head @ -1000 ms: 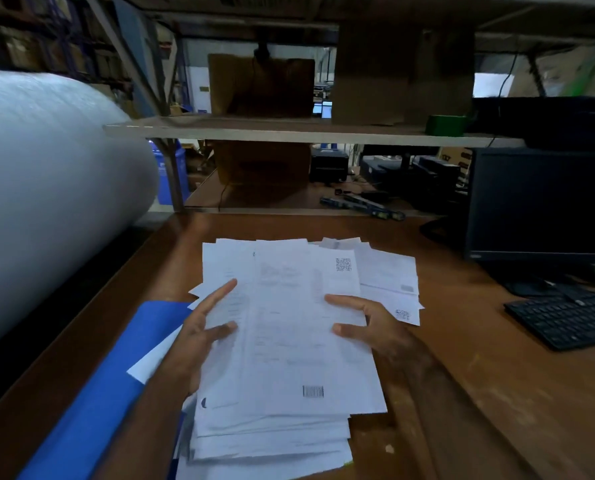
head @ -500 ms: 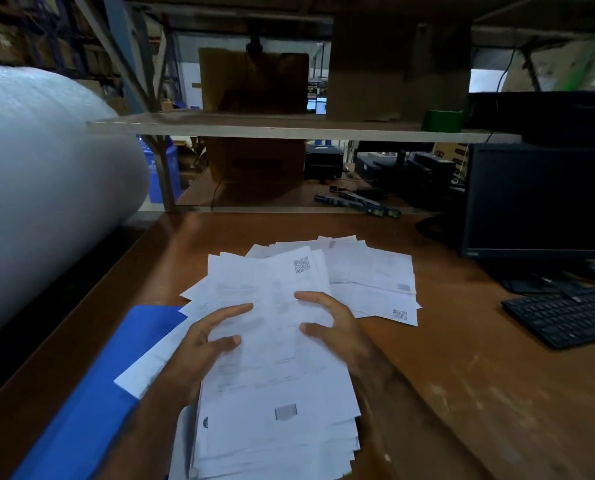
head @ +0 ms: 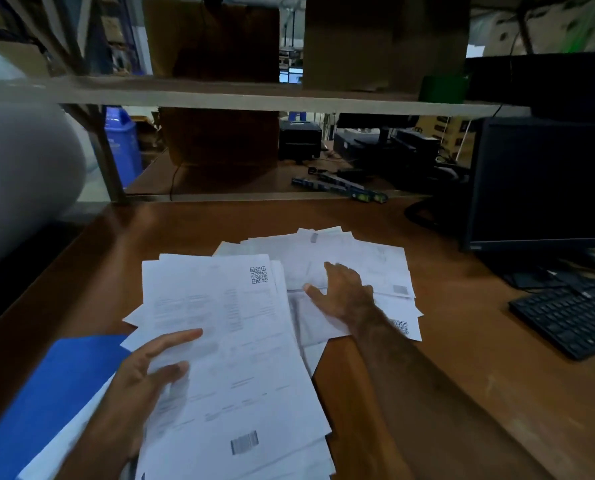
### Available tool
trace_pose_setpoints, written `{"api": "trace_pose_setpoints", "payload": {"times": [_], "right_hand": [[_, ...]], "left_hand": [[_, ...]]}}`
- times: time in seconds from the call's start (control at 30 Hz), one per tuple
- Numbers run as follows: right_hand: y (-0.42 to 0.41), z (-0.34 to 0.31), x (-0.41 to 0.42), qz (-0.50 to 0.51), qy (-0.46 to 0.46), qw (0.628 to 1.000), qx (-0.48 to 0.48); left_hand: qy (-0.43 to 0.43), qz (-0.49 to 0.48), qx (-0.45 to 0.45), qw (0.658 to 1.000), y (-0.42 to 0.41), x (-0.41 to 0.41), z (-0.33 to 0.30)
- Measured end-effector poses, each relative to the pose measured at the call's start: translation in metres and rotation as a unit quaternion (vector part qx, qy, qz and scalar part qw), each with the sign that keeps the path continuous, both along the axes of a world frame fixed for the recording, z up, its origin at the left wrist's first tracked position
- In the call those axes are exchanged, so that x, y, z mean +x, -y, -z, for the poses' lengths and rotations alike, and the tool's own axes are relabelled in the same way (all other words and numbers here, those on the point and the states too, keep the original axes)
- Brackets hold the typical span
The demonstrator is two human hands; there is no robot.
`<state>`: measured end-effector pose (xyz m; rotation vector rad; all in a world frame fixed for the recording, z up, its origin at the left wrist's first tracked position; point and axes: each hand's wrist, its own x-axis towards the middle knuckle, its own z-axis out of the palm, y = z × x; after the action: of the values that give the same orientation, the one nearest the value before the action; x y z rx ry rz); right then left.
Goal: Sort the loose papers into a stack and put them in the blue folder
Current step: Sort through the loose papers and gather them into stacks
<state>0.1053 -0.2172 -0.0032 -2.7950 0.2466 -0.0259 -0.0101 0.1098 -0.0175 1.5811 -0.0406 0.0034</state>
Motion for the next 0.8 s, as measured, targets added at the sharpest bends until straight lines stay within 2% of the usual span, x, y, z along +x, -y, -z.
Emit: {"api": "trace_pose_setpoints", "payload": {"times": [0.1,0.23,0.43,0.5,0.67,0.73,0.8], "right_hand": [[-0.009,0.003,0.028,0.004,-0.045,0.998,-0.041],[-0.007,0.017,0.030,-0.014,-0.055,0.998,-0.031],[0.008,0.024,-0.052,-0.020,0.086,0.992,0.088],[0.020,0.027,-0.091,-0.040,0.127,0.989,0.068],[0.042,0.016,-0.150,-0.037,0.120,0.991,0.036],[0.043,0.013,-0.158,0.022,0.121,0.992,-0.008],[0.039,0.012,-0.162,0.092,0.048,0.993,-0.061]], "left_hand": [[-0.016,0.006,0.011,1.000,-0.003,0.009,0.006],[-0.004,0.002,-0.001,1.000,-0.003,0.010,0.009],[0.008,-0.030,-0.043,0.999,-0.008,0.008,0.006],[0.022,-0.036,-0.062,0.997,-0.008,0.003,0.000],[0.025,-0.029,-0.066,0.997,-0.008,-0.016,-0.001],[0.013,-0.027,-0.062,0.998,-0.008,-0.024,-0.002],[0.010,-0.029,-0.047,0.998,-0.009,-0.033,-0.004]]}}
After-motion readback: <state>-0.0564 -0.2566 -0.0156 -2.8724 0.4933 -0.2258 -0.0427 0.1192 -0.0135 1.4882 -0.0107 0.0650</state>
